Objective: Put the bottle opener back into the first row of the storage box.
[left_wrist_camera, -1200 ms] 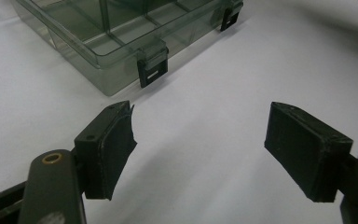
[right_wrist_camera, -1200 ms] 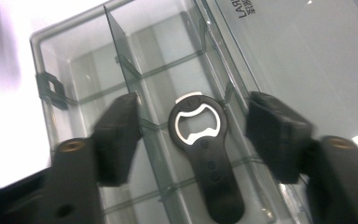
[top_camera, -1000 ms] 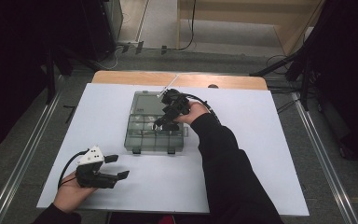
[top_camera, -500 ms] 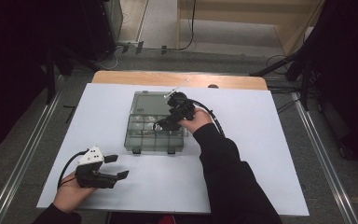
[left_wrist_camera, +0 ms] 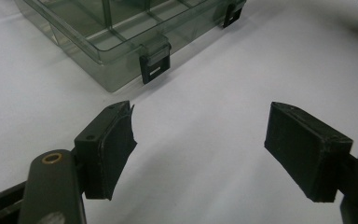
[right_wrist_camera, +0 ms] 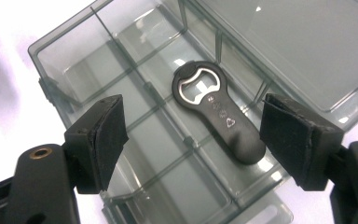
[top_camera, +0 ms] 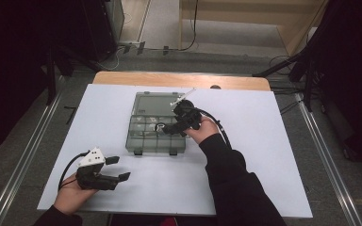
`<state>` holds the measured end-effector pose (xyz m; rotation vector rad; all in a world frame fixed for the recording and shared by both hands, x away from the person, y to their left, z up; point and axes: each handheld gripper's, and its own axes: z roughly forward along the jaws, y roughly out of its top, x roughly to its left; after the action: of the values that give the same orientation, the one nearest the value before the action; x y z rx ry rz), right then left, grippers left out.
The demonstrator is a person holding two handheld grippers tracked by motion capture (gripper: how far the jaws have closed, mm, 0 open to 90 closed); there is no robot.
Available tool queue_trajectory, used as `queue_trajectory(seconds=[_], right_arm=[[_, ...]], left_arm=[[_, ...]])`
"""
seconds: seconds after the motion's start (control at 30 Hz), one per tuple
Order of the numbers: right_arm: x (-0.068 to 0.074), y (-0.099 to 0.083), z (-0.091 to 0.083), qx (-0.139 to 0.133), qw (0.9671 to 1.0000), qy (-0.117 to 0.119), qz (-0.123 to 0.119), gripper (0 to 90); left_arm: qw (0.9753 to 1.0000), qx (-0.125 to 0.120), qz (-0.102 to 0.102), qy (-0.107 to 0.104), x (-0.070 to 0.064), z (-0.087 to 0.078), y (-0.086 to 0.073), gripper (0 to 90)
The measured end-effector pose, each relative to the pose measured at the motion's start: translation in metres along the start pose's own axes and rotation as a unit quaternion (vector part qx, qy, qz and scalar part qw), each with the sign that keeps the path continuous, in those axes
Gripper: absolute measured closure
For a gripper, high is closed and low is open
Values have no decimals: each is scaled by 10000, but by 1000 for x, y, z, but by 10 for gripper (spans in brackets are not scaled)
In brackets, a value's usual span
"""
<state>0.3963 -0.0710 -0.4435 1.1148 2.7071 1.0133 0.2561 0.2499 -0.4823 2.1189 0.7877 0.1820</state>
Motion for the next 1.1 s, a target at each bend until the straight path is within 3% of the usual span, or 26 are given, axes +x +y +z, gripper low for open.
queue_trajectory(seconds=[0.3, 0.63, 1.1], right_arm=[[8, -12, -9, -68, 10000, 52, -51, 239], [18, -33, -17, -144, 9994, 283, -96, 239], [34, -65, -30, -308, 9988, 302, -210, 231]], left_arm=[[10000, 22, 14, 13, 0, 0, 0, 233], [10000, 1, 18, 10, 0, 0, 0, 233], [10000, 10, 19, 4, 0, -1, 0, 233]])
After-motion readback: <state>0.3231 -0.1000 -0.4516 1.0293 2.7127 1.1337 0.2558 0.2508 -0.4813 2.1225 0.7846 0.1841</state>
